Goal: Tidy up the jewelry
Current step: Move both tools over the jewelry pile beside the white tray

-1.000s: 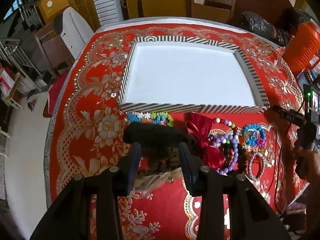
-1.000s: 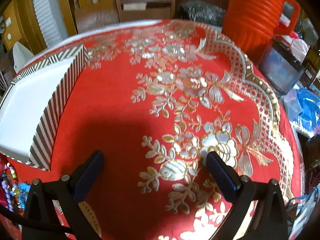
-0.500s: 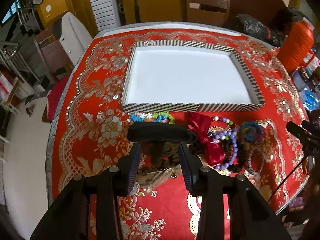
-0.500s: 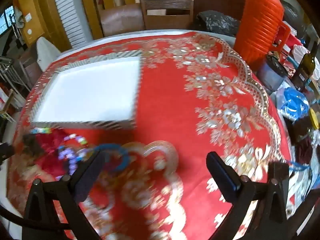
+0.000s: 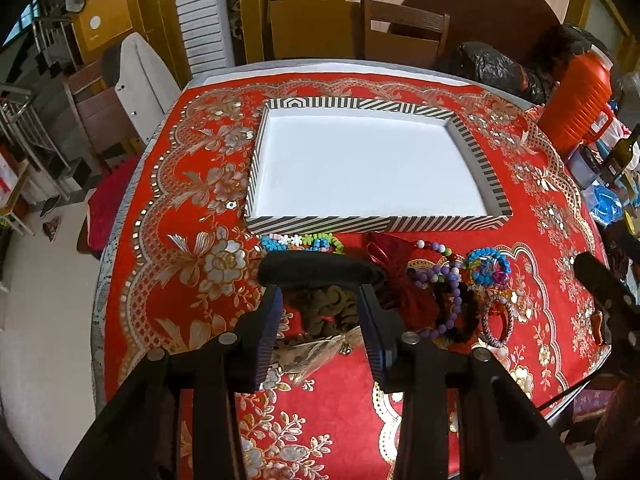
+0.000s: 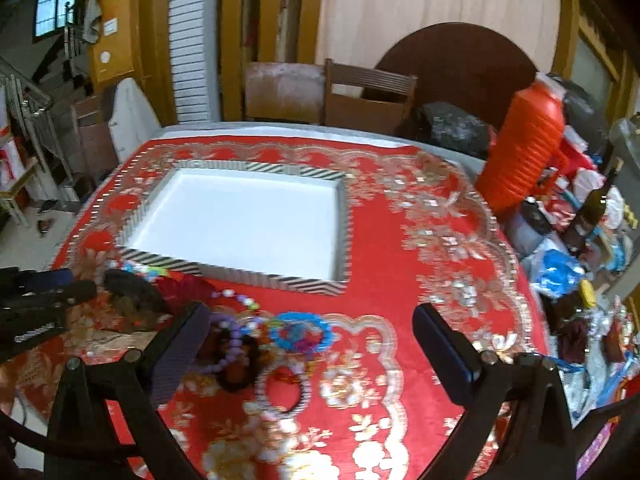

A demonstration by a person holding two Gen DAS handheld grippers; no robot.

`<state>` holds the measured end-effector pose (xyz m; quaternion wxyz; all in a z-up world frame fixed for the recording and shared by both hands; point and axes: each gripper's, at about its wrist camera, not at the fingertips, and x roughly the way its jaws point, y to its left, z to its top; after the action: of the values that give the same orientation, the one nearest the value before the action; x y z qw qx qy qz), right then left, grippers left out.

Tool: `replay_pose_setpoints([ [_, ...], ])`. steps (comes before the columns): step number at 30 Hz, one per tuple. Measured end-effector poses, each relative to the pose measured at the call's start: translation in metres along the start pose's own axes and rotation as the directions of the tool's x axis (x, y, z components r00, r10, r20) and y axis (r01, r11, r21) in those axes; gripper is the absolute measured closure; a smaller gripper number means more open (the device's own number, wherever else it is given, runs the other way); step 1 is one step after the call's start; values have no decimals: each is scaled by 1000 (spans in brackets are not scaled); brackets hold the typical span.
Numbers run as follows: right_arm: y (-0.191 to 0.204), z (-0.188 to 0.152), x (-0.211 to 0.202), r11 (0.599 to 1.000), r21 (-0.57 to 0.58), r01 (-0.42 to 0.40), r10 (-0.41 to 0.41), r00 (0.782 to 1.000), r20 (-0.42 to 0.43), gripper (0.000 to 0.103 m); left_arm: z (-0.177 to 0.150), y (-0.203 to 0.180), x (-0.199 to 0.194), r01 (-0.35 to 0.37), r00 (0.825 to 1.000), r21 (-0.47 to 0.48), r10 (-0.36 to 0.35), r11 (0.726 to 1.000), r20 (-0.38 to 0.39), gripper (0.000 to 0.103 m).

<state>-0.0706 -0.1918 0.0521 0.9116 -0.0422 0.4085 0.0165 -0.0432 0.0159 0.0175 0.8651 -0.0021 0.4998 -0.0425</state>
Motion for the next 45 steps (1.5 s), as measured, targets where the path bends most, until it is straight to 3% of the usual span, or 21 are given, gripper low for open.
replay_pose_setpoints([
  [6,9,-1,10,997,24,-72,74,995,-63,0,-4,6,2,2,1000,-21,-3,1000,-20,76],
  [12,12,0,7,998,19,-55,56,997,-59,0,-15,1,-5,-24,1000,-32,23,999,-12,76],
  [22,1,4,1,997,56,-55,56,998,-24,0,-30,-24,-19,-27,999,27,28,999,-16,76],
  [26,-11,3,-1,993,95,-75,74,997,7,0,-32,-24,-26,-67,998,37,67,997,-8,76],
  [29,-18,1,3,990,116,-82,84,996,-10,0,-32,-22,-32,-134,991,29,134,990,21,76],
  [32,-23,0,5,988,128,-84,87,996,-23,0,-30,-17,-38,-89,995,8,88,996,45,76],
  [35,-24,-2,7,989,124,-77,82,996,-35,0,-30,-19,-33,-49,999,23,49,999,15,76],
  [41,-22,-4,7,993,103,-65,71,996,-46,0,-32,-25,-29,-96,995,59,97,994,-6,76],
  [45,-18,-4,8,994,88,-65,70,996,-53,0,-30,-21,-31,-92,996,47,92,995,4,76],
])
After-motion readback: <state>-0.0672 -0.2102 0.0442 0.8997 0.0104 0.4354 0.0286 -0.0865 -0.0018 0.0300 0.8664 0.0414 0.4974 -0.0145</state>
